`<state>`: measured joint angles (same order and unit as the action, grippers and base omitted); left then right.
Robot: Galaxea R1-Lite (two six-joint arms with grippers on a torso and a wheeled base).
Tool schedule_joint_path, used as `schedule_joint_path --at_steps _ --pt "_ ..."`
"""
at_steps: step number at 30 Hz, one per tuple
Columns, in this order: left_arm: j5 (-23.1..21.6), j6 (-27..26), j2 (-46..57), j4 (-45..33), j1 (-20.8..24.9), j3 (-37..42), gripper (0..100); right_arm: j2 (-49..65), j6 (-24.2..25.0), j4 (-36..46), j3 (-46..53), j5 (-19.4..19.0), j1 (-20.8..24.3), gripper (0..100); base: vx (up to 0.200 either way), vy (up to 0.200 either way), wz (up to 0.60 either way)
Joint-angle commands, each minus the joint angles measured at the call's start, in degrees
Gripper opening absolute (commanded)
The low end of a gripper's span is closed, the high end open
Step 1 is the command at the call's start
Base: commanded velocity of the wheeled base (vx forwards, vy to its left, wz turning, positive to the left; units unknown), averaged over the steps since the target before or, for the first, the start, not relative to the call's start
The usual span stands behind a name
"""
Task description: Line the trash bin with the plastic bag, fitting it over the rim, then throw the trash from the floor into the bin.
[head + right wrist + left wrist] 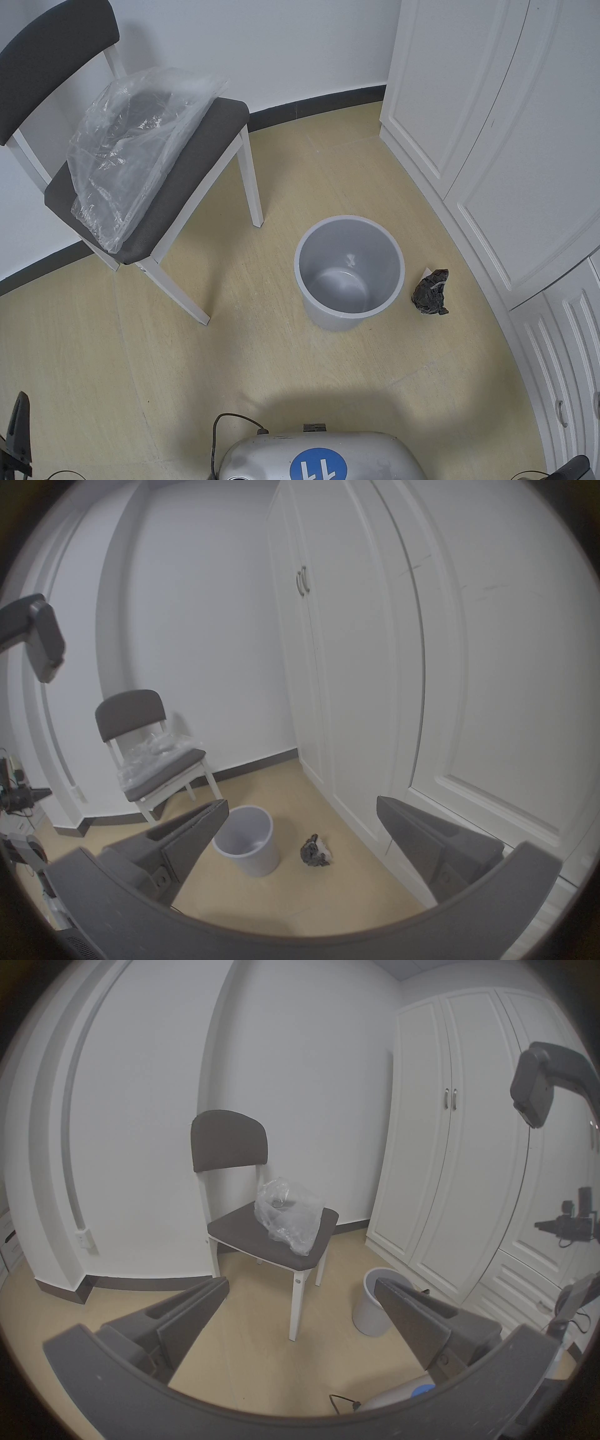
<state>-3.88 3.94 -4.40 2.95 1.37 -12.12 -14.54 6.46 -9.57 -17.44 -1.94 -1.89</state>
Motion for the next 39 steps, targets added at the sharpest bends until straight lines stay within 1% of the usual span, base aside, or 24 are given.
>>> schedule_joint_path --at_steps 1,3,6,9,12,13,14,15,18,20,21,23,25,26,27,29,30,31,32,33,35,36,37,39 --pt "-0.4 0.4 -15.5 0.6 1.7 -7.0 100 -13.8 -1.4 -5.5 0.7 0.3 -1.4 100 0.0 0.0 0.0" --pt "-0.4 0.5 -20.6 3.2 1.7 -8.1 100 -16.3 -1.5 -7.8 -0.3 0.3 -1.2 100 0.0 0.0 0.0" --pt "-0.3 0.5 -30.0 11.7 1.7 -8.9 100 -22.6 -2.0 -12.2 -2.6 0.9 -0.7 100 0.0 0.0 0.0" --pt "-0.3 -0.6 -38.8 21.1 1.8 -9.2 100 -29.1 -2.1 -16.7 -4.6 3.8 0.2 100 0.0 0.0 0.0" --pt "-0.3 -5.9 -44.6 25.3 1.8 -11.0 100 -35.2 -1.1 -21.8 -7.5 8.6 4.4 100 0.0 0.0 0.0" --pt "-0.3 -7.5 -45.9 25.3 1.8 -11.9 100 -37.1 -0.2 -23.6 -8.6 10.9 6.5 100 0.0 0.0 0.0" --pt "-0.3 -8.1 -46.4 25.2 1.8 -12.3 100 -37.8 0.0 -24.3 -9.2 11.8 7.4 100 0.0 0.0 0.0" --pt "-0.3 -9.6 -47.7 25.0 1.9 -13.7 100 -40.1 1.1 -25.9 -11.0 15.3 10.9 100 0.0 0.0 0.0" --pt "-0.3 -12.2 -50.4 22.7 2.8 -16.9 100 -43.1 1.4 -26.6 -13.2 20.7 16.8 100 0.0 0.0 0.0" --pt "-0.3 -13.7 -51.6 19.1 3.6 -19.7 100 -44.0 1.0 -26.4 -13.9 22.1 19.4 100 0.0 0.0 0.0" --pt "-0.3 -13.7 -51.8 18.6 3.7 -20.1 100 -44.1 1.0 -26.4 -14.0 22.1 19.6 100 0.0 0.0 0.0" --pt "-0.2 -13.9 -53.3 13.6 4.7 -23.2 100 -45.0 1.0 -25.9 -14.1 22.5 22.2 100 0.0 0.0 0.0" --pt "0.1 -14.0 -54.1 12.0 5.4 -24.4 100 -44.2 1.1 -25.9 -13.2 22.7 21.9 100 0.0 0.0 0.0" --pt "1.4 -14.0 -53.9 9.4 6.5 -25.5 100 -42.1 0.3 -26.0 -10.9 24.8 23.2 100 0.0 0.0 0.0" --pt "2.6 -14.1 -54.6 8.7 6.6 -26.1 100 -43.0 0.5 -26.6 -10.7 26.0 23.6 100 0.0 0.0 0.0" --pt "4.5 -14.7 -56.5 7.6 7.0 -28.0 100 -47.0 3.1 -26.6 -10.9 25.7 24.0 100 0.0 0.0 0.0" --pt "5.5 -15.6 -58.4 7.6 7.5 -28.4 100 -49.6 6.8 -26.7 -10.8 24.9 23.0 100 0.0 0.0 0.0" --pt "6.1 -16.2 -59.1 7.9 8.1 -28.4 100 -50.6 8.1 -26.7 -10.9 24.4 22.7 100 0.0 0.0 0.0" --pt "6.3 -16.4 -59.4 7.9 8.5 -28.5 100 -50.8 8.5 -26.7 -10.9 24.4 22.7 100 0.0 0.0 0.0" --pt "8.0 -17.0 -60.9 8.3 10.3 -29.0 100 -52.4 8.7 -26.7 -11.1 23.8 22.5 100 0.0 0.0 0.0" --pt "8.0 -17.0 -60.9 8.3 10.3 -29.0 100 -52.4 8.7 -26.7 -11.1 23.8 22.5 100 0.0 0.0 0.0" --pt "10.3 -17.2 -63.7 8.4 12.4 -30.2 100 -53.1 8.7 -26.7 -10.9 23.2 22.5 100 0.0 0.0 0.0" --pt "11.8 -17.3 -65.6 8.5 13.4 -31.0 100 -53.1 8.6 -26.6 -10.4 22.8 22.5 100 0.0 0.0 0.0" --pt "12.7 -17.6 -67.1 8.4 13.7 -32.3 100 -53.1 8.6 -26.6 -9.7 22.2 22.7 100 0.0 0.0 0.0"
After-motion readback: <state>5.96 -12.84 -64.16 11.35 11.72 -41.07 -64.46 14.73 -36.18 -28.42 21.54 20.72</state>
